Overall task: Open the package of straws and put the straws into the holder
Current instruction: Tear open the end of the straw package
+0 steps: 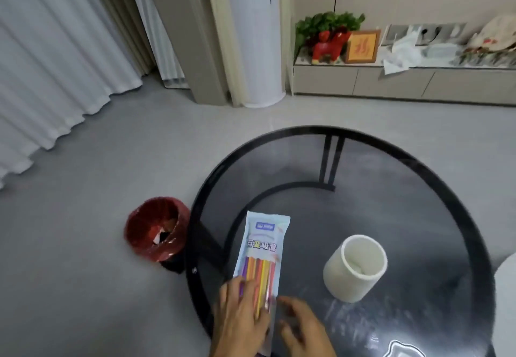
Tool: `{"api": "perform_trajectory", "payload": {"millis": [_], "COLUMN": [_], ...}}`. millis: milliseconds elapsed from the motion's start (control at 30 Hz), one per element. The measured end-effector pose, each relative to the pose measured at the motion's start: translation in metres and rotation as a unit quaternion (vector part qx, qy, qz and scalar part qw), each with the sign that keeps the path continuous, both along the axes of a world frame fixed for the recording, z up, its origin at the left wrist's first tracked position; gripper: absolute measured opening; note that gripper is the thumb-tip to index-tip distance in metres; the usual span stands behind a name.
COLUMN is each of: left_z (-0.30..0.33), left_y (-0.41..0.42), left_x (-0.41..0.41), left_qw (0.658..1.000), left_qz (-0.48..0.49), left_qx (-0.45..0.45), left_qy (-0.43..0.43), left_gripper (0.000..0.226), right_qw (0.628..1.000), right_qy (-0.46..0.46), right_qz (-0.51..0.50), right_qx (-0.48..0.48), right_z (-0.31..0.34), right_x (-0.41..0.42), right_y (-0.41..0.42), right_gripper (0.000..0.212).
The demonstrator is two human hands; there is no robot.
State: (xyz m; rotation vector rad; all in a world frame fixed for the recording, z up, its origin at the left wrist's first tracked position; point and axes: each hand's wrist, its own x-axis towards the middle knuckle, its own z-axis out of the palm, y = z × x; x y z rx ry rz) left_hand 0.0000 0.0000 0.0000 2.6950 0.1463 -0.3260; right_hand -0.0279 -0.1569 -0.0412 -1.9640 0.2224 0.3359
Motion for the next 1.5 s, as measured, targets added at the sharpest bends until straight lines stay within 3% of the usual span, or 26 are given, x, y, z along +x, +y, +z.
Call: {"api": "perform_trajectory", "payload": {"millis": [67,200,433,533,667,833,933,1000,1167,1267,1400,1500], "left_z": [-0.03,-0.094,-0.138,-0.132,-0.112,-0.104,-0.102,-0.102,-0.098,-0.095,-0.099,-0.109], "left_y": [-0.006,-0.006,0.008,0.015,0.019,0.032,0.048,0.058,0.053,0.039,0.004,-0.016], "left_x": [0.019,0.024,0.017,0.019,0.019,0.011,0.002,0.001,-0.001,-0.005,-0.02,-0.03], "left_qw": [0.995,0.992,0.965,0.959,0.97,0.971,0.965,0.952,0.907,0.91,0.909,0.91], "left_qz": [-0.016,-0.04,-0.084,-0.089,-0.09,-0.081,-0.078,-0.097,-0.211,-0.223,-0.24,-0.223], "left_qx": [0.065,0.064,0.018,0.029,0.041,0.133,0.164,0.158,0.131,0.092,-0.1,-0.13], "left_qy": [-0.073,-0.098,-0.247,-0.266,-0.221,-0.182,-0.192,-0.245,-0.341,-0.337,-0.326,-0.324], "left_gripper": [0.071,0.097,0.093,0.088,0.093,0.103,0.081,0.066,0.077,0.09,0.059,0.045], "right_qw": [0.998,0.987,0.957,0.951,0.95,0.973,0.964,0.964,0.983,0.978,0.968,0.95], "right_qy": [-0.047,-0.142,-0.289,-0.308,-0.3,-0.209,-0.21,-0.198,-0.163,-0.156,-0.133,-0.118], "right_qz": [-0.004,-0.055,-0.008,-0.001,0.004,-0.071,-0.117,-0.134,-0.085,-0.11,-0.126,-0.115], "right_qx": [0.036,0.05,0.011,-0.016,-0.088,-0.066,-0.112,-0.118,0.026,0.08,0.172,0.267], "right_z": [-0.03,-0.086,-0.119,-0.12,-0.107,-0.094,-0.086,-0.081,-0.068,-0.07,-0.081,-0.088], "right_x": [0.013,0.007,-0.005,-0.008,-0.016,-0.027,-0.039,-0.045,-0.052,-0.049,-0.039,-0.033], "right_y": [-0.008,-0.004,-0.013,-0.012,-0.005,0.002,0.007,0.004,-0.017,-0.025,-0.02,-0.01], "right_gripper": [0.055,0.058,0.051,0.047,0.049,0.042,0.039,0.039,0.023,0.019,0.018,0.023]}}
